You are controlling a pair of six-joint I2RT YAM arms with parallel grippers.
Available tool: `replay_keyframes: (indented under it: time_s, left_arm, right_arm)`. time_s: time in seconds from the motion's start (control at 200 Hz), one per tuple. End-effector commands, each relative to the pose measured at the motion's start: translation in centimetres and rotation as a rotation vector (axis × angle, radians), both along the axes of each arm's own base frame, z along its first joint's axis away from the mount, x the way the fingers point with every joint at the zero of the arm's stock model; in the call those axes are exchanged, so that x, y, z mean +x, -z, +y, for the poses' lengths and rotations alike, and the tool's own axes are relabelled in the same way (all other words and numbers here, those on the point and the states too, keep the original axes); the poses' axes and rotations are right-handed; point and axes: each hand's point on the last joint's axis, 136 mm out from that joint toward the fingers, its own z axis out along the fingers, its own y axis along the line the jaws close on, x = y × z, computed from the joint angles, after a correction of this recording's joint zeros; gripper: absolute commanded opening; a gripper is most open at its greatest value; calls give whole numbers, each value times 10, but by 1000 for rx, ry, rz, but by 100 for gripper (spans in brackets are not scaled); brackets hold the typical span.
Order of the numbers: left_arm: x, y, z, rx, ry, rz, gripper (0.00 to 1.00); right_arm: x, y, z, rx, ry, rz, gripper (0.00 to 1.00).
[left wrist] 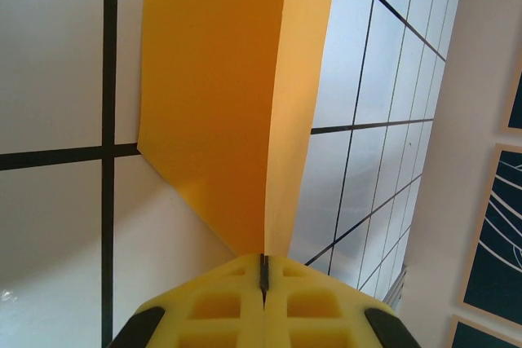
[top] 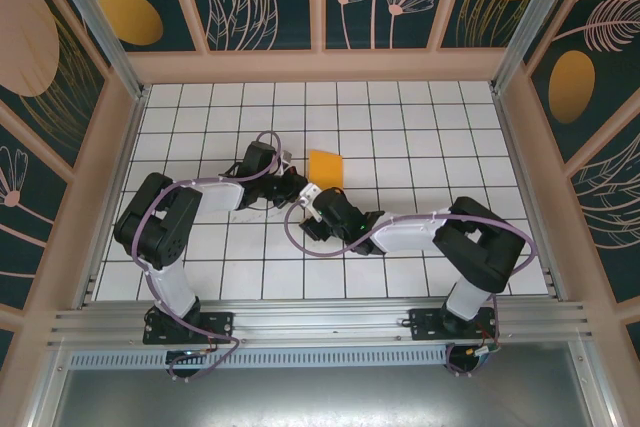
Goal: Fold a paper plane with a square sheet of paper (fold left side to right side)
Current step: Third fold the triangle at the center of the table.
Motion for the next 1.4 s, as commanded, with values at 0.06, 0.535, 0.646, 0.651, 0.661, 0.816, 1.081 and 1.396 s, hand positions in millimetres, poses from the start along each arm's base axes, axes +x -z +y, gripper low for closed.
replay_keyframes:
  time_s: [0.06,0.535,0.646,0.651,0.661,0.816,1.081,1.396]
  left_arm:
    - [-3,-12,-4,-22,18,-24,0]
    - [16,-46,22,47,0,-151,38]
    - [24,-54,35,92,-8,-180,40]
    - [24,-54,35,96,-7,-181,40]
    - [24,-54,35,101,-5,-183,39]
    - [40,-51,24,115,61,-202,23]
    - [66,-27,-9,102,190,-194,16]
    - [75,18,-32,171,268,-145,14]
  right_arm:
    - [10,-20,8,45,2,-41,41]
    - [-4,-10,-2,95,-48,122,0]
    - [-6,-10,2,135,-68,174,0]
    - [-6,-10,2,137,-68,175,0]
    - [-7,-10,2,138,-69,179,0]
    - [-2,-11,1,173,-53,216,0]
    - [5,-6,2,191,-29,266,0]
    - [9,-2,3,205,-15,321,0]
